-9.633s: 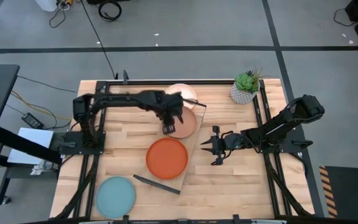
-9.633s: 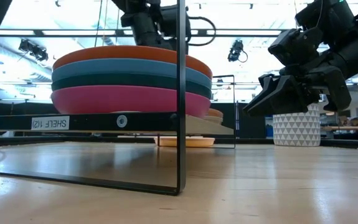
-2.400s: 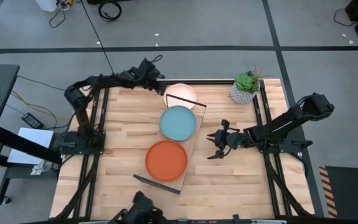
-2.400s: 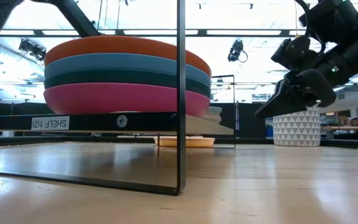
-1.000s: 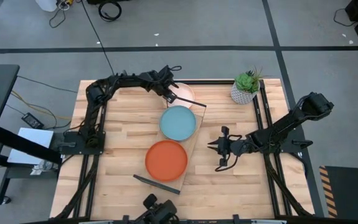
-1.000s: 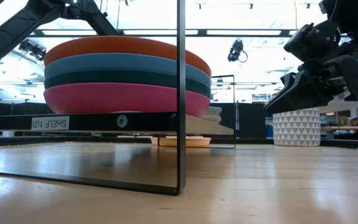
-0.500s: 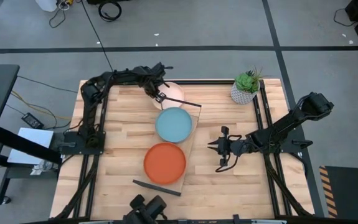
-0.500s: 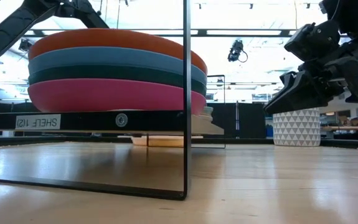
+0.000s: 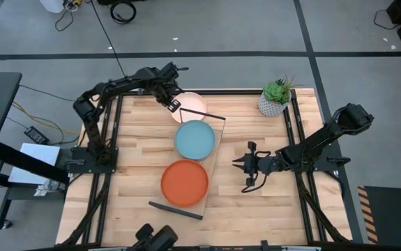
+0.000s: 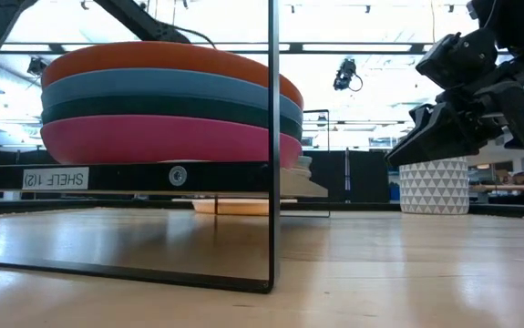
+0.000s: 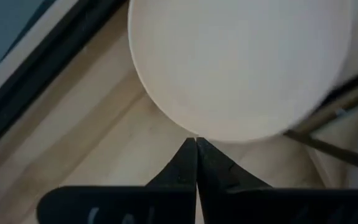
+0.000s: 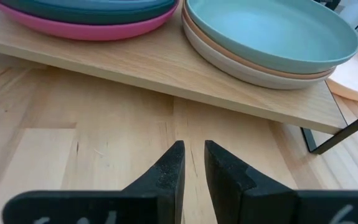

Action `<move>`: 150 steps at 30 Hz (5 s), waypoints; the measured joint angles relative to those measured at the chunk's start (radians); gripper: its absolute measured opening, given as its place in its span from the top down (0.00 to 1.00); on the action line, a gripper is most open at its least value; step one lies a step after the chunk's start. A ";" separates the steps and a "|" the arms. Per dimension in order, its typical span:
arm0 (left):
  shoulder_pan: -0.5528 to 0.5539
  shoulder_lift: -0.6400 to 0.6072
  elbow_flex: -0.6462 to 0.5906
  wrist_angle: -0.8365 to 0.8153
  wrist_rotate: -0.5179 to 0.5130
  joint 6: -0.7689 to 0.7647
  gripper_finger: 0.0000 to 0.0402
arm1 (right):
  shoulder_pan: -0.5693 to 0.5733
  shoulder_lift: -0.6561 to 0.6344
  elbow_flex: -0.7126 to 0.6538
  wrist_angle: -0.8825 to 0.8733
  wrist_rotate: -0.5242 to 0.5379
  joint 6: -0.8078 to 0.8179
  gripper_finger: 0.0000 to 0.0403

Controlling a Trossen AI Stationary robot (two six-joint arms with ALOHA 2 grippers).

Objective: Place and stack plates onto a shelf
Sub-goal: Stack the light orange plate on top of the light blue plate on the shelf, then return to Home Position

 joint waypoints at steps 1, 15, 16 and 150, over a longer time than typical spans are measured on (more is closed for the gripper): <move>0.000 -0.010 0.000 -0.013 0.005 -0.003 1.00 | 0.000 0.000 0.000 0.001 0.000 0.000 0.83; 0.043 0.105 0.000 0.205 0.153 0.028 0.68 | 0.014 0.000 0.000 0.008 0.000 -0.010 0.83; 0.055 0.123 0.000 0.226 0.174 0.019 0.67 | 0.014 0.000 0.000 0.012 0.001 -0.024 0.83; -0.528 -0.789 -0.621 0.392 -0.231 -0.165 0.75 | -0.070 -0.255 -0.203 0.270 -0.254 -0.084 0.97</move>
